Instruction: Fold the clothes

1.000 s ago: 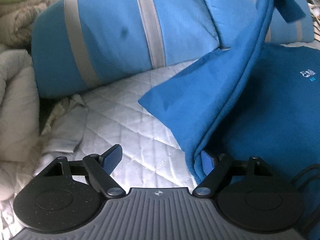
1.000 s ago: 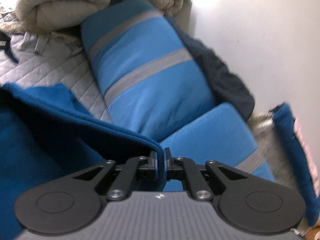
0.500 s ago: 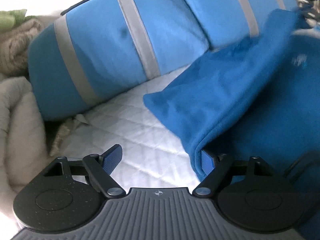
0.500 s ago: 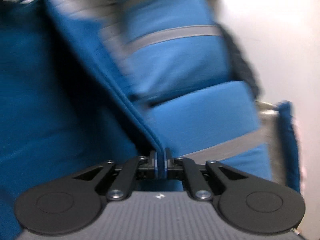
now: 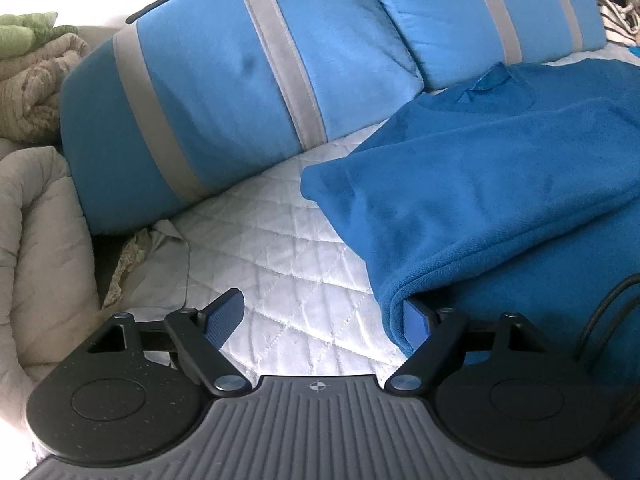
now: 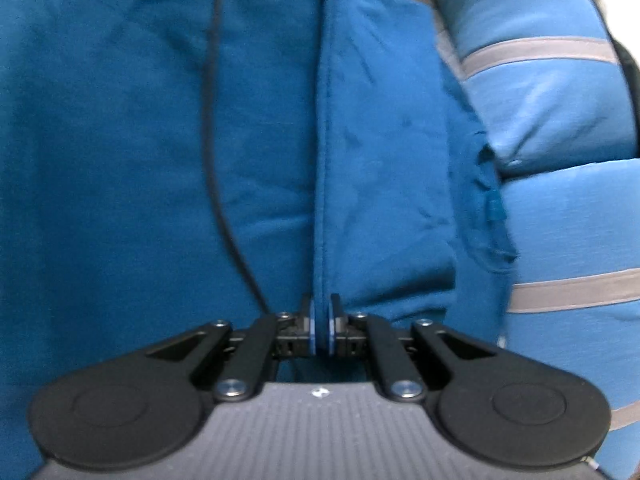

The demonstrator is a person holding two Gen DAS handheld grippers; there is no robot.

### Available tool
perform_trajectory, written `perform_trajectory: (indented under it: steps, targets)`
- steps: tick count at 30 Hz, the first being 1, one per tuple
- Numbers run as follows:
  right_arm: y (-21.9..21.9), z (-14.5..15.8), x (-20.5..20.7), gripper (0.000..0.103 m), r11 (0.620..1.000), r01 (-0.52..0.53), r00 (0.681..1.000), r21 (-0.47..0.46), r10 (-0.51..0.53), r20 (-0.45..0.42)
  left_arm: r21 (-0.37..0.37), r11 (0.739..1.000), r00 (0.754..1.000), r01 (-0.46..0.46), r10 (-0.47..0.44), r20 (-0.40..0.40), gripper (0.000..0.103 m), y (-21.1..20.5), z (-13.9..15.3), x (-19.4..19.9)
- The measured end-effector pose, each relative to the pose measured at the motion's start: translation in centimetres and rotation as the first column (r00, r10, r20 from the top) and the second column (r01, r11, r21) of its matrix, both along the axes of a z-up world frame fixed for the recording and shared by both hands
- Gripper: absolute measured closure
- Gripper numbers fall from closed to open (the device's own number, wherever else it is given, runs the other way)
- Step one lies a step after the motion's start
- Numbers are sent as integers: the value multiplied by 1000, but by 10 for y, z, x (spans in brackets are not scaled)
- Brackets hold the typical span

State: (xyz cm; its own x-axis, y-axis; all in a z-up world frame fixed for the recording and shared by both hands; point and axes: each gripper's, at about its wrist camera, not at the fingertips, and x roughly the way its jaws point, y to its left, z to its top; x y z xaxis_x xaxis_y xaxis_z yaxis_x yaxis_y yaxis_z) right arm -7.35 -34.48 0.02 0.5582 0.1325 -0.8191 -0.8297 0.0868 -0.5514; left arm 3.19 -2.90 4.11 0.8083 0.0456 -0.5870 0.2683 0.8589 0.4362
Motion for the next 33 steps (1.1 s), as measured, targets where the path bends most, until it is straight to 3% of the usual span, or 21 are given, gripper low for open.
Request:
perform_trajectory:
  steps: [2,3,6,7,8,12,14,16,19,24,25,27,28,31,33]
  targets:
    - [0,4,-3,96,999,21,999,26,-20,-30,0,1000,1000,-2,2,-4,21,0,0,0]
    - [0,5,-5,76,999,32,999,39,-30,-45,2,1000,1000,-3,3,-5,21,0,0,0]
    - [-7,19,-4,48,989,83,991,120,-69,-114,3,1000,1000,-5,5,-2,21,0,0,-1]
    - [-13,30,1,30,981,110,986,158,-88,-139,2,1000,1000,-5,5,-2,21,0,0,-1]
    - [-19,41,5,20,971,138,981,195,-106,-164,0,1000,1000,-6,6,-4,21,0,0,-1]
    - [-52,87,21,18,919,256,946,299,-175,-272,-20,1000,1000,-13,12,-16,21,3,0,0]
    - [-74,113,30,15,872,342,915,351,-224,-335,-34,999,1000,-17,16,-24,21,4,1,1]
    - [-95,136,42,10,797,452,856,400,-261,-447,-36,999,1000,-16,15,-27,21,5,1,1]
    - [-118,144,59,4,694,575,757,433,-251,-603,-30,999,999,-15,14,-29,21,4,1,1]
    - [-125,100,70,9,688,588,767,425,-307,-563,-28,999,999,-29,28,-33,21,3,0,0]
    - [-127,89,75,10,689,591,761,420,-303,-573,-25,999,999,-30,29,-34,21,3,0,0]
    - [-128,68,88,25,681,607,742,409,-303,-598,-27,999,999,-34,33,-37,21,2,2,0]
    - [-128,58,96,26,680,619,724,394,-298,-622,-29,999,999,-35,34,-38,21,2,3,0]
    - [-126,35,107,27,691,610,732,388,-305,-609,-27,999,999,-34,33,-41,21,2,3,-1]
    - [-127,23,115,27,673,630,718,387,-315,-621,-25,999,999,-33,31,-44,21,3,3,-1]
